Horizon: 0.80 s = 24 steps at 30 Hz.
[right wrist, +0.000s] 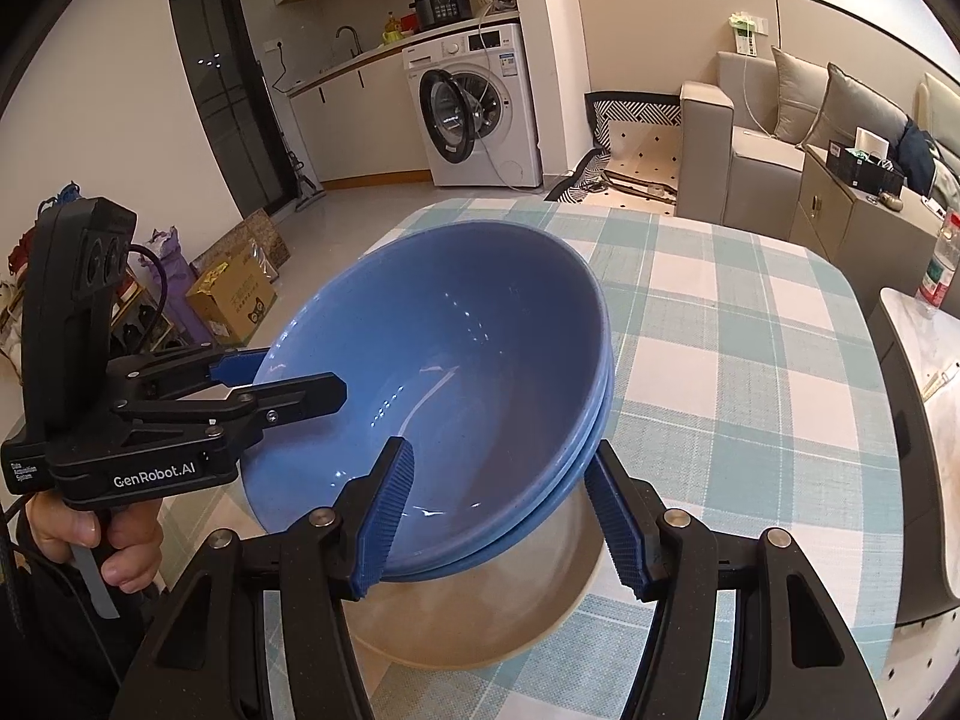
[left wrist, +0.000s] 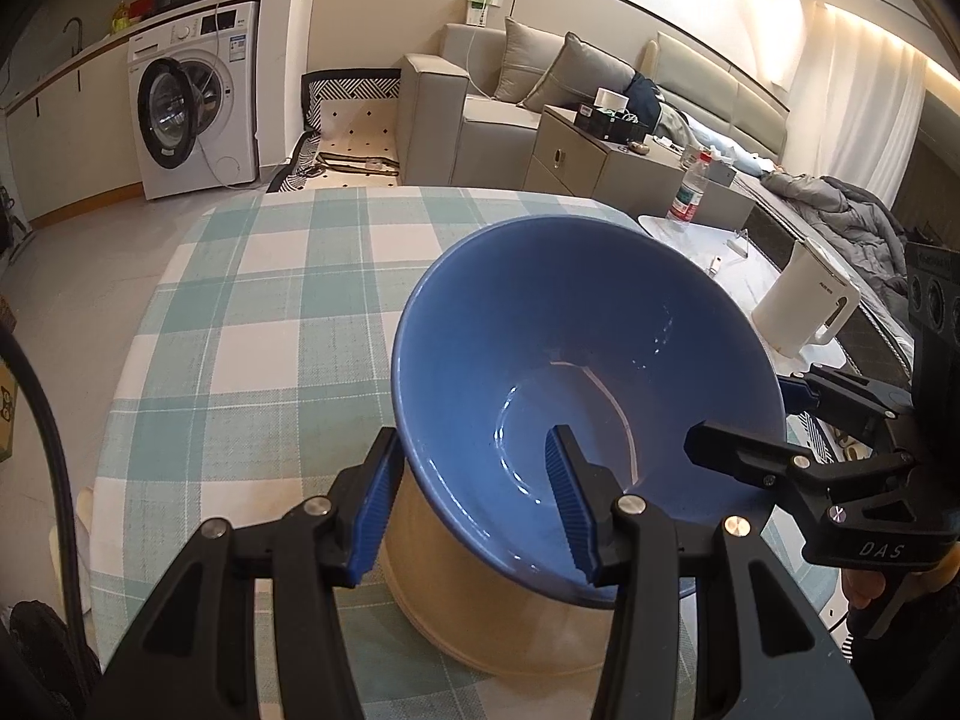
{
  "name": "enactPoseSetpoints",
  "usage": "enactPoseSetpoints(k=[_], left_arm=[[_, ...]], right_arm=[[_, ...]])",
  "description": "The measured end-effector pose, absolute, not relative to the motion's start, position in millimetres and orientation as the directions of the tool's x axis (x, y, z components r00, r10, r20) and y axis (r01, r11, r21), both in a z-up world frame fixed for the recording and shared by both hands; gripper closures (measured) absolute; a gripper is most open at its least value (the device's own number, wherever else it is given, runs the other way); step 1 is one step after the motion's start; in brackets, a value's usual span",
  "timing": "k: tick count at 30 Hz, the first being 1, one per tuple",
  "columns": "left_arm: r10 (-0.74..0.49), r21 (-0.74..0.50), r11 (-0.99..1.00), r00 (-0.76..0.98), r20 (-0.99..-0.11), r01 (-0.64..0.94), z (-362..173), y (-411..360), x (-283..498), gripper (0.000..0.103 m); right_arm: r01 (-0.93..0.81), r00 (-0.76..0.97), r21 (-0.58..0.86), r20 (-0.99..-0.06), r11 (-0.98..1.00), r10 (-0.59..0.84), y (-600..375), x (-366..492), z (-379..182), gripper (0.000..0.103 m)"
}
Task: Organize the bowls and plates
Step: 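Lower the nested blue bowls onto the cream plates with both grippers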
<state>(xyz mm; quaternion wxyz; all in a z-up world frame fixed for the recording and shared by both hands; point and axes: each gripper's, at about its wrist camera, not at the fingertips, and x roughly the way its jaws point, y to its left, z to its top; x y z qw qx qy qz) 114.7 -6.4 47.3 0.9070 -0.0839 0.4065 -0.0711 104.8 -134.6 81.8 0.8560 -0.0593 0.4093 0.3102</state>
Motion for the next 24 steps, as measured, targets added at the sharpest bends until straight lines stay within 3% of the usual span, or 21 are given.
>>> enactPoseSetpoints(k=[24], left_arm=[[-0.169,-0.190,0.981,0.639,-0.751,0.037,32.3,-2.1,122.9,0.055]], right_arm=[[-0.598,0.456,0.148,-0.746,0.788,0.486,-127.7,108.3,68.2,0.042]])
